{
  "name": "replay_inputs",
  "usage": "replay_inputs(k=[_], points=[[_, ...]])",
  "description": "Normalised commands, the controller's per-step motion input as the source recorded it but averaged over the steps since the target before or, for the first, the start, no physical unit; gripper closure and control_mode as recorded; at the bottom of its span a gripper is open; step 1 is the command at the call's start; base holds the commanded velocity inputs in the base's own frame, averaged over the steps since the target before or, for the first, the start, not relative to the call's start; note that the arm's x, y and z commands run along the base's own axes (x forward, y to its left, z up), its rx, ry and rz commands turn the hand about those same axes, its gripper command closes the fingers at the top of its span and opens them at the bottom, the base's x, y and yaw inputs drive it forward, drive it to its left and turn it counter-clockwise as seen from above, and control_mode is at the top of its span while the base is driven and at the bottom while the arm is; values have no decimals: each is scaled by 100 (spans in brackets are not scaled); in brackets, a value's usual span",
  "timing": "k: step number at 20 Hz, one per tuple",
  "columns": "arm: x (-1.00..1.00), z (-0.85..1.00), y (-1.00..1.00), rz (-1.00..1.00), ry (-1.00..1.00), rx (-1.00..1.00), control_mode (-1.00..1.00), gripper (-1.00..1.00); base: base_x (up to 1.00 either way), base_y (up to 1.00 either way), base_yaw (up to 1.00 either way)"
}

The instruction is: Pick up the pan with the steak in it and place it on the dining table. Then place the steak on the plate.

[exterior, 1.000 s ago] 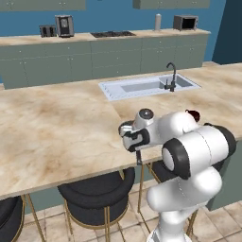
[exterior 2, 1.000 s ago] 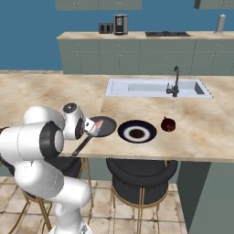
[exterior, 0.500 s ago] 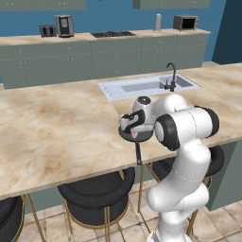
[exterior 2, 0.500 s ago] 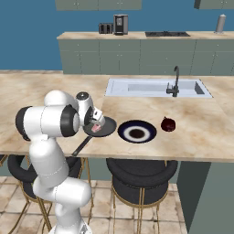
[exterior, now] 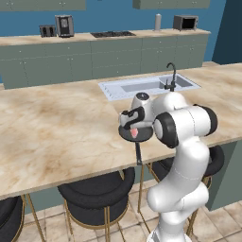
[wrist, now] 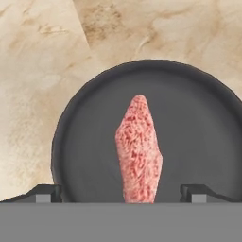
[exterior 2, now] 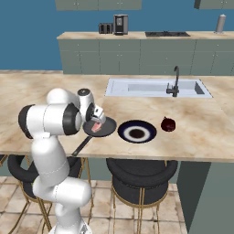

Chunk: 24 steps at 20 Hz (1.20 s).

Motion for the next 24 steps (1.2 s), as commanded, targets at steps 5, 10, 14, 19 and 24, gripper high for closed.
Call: replay_inputs(k=[5, 10, 14, 19, 24], points=[[17, -1, 0, 0, 4, 0, -100, -100, 0, 0, 0], [29, -5, 0, 0, 5, 0, -100, -100, 0, 0, 0], [25, -9, -2, 0, 5, -2, -100, -100, 0, 0, 0], [13, -6, -4, 0, 1, 0, -100, -100, 0, 0, 0], [10, -3, -4, 0, 2, -1, -100, -100, 0, 0, 0]])
